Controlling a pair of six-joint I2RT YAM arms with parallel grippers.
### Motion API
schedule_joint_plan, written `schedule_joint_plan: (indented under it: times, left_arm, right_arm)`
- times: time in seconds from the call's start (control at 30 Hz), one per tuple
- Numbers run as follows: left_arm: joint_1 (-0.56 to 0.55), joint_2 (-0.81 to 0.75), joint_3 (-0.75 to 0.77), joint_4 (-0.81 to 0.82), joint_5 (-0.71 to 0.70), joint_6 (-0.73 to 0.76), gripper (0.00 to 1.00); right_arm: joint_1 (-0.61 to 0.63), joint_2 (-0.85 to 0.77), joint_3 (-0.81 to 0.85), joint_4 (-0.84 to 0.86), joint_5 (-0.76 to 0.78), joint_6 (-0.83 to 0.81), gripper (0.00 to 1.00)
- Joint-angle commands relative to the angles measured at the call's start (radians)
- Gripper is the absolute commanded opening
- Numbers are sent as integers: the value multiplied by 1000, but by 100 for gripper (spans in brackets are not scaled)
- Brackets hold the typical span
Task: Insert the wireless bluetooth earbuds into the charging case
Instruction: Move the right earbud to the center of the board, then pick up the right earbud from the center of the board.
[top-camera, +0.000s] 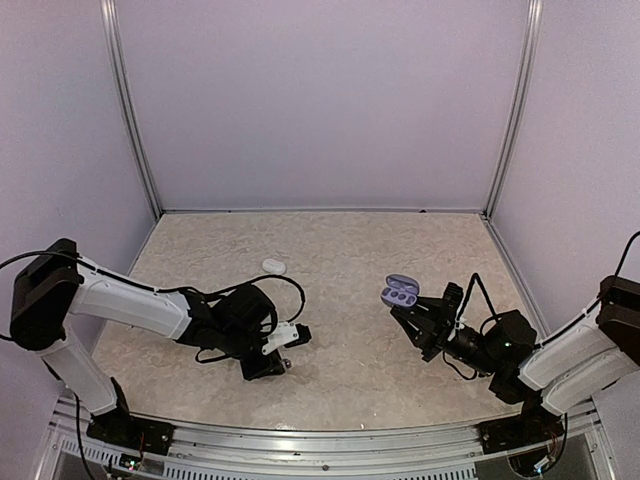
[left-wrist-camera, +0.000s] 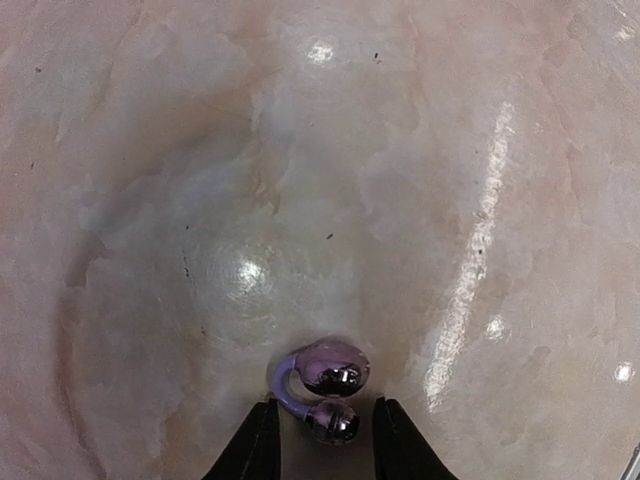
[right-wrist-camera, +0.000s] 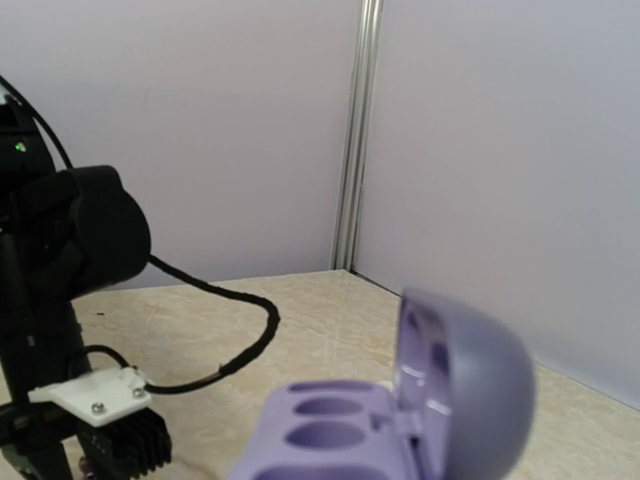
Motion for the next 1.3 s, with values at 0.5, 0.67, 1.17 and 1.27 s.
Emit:
schedule_joint_plan:
  times: [0.5,0.67,1.17,1.27]
  left_arm:
    - [-12,-37,8,-9,-56,-19,12]
    - [-20,-98,43,-11,-79,-33,11]
    - [-200,-153,415,-65,-222,-62,11]
    - [-239,-131,463,-55,-231,-60,11]
  right_arm:
    - [-10,-4,8,2,8,-6,0]
    - [-9,0,11,-5,-5,1,0]
    - [-9,136,14,167,-153,-28,0]
    - [-8,160,20,198,-162,-25,0]
